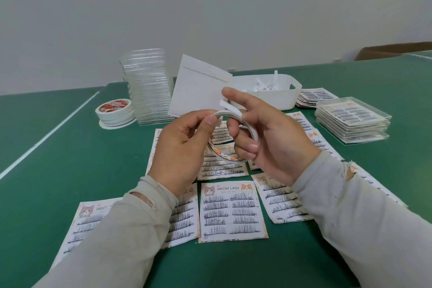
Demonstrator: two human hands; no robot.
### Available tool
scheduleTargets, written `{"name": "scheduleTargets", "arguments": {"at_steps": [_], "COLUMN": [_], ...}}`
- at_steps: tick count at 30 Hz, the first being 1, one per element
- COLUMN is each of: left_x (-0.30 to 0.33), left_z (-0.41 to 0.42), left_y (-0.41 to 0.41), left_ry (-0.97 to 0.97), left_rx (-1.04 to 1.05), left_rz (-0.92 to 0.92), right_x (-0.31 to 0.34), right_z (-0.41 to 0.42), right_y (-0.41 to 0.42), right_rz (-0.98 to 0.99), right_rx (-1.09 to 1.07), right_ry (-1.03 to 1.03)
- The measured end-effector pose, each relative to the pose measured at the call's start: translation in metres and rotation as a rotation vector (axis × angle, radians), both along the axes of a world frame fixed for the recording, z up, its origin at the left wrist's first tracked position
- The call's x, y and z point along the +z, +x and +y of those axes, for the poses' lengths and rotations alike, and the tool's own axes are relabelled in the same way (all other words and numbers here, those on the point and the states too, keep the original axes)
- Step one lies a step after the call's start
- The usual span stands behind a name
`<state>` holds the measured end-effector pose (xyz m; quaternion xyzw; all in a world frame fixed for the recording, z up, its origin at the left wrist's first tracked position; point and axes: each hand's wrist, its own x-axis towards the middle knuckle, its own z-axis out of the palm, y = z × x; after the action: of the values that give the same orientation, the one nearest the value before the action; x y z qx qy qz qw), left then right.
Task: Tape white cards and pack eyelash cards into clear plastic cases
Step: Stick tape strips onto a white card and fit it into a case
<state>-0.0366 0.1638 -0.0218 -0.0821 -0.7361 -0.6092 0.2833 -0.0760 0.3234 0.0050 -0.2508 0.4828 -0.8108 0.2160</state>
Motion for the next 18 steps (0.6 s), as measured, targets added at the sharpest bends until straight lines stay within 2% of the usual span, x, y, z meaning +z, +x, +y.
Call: {"name": "scheduleTargets", "arguments": {"at_steps": [2,3,5,6,9,10,12,14,18], "left_x": [0.000,0.000,0.001,0.001,0.004,0.004,0.004,0.004,0.008], "left_z": [0.001,0.001,-0.001,-0.003,-0.004,-0.004,-0.003,-0.004,-0.003], "left_y": [-0.001,-0.003,-0.004,-0.003,-0.002,-0.002,-0.004,-0.006,-0.005], "left_ry": [0.060,0.102,0.169,0.198,0.291,0.321,0.392,0.475,0.580], "left_rx": [0.004,0.031,0.122,0.153,0.145,0.124,0.086,0.057,0.007], "left_rz": [-0.011,-0.020,-0.034,-0.041,-0.053,-0.050,-0.054,-0.082,-0.134], "right_x": [0.002,0.004,0.006,0.005,-0.005,-0.007,-0.010,-0.010,-0.006], "right_z": [0.005,0.010,0.019,0.023,0.022,0.020,0.020,0.022,0.019], "right_y": [-0.002,-0.004,-0.008,-0.010,-0.014,-0.013,-0.014,-0.016,-0.018], "right_rz": [0.097,0.224,0.553,0.679,0.859,0.880,0.863,0.816,0.748], "right_rx": [-0.076,-0.173,-0.369,-0.393,-0.250,-0.197,-0.160,-0.204,-0.485], "right_ry": [0.062,0.163,0.461,0.614,1.089,1.191,1.224,1.143,0.920]}}
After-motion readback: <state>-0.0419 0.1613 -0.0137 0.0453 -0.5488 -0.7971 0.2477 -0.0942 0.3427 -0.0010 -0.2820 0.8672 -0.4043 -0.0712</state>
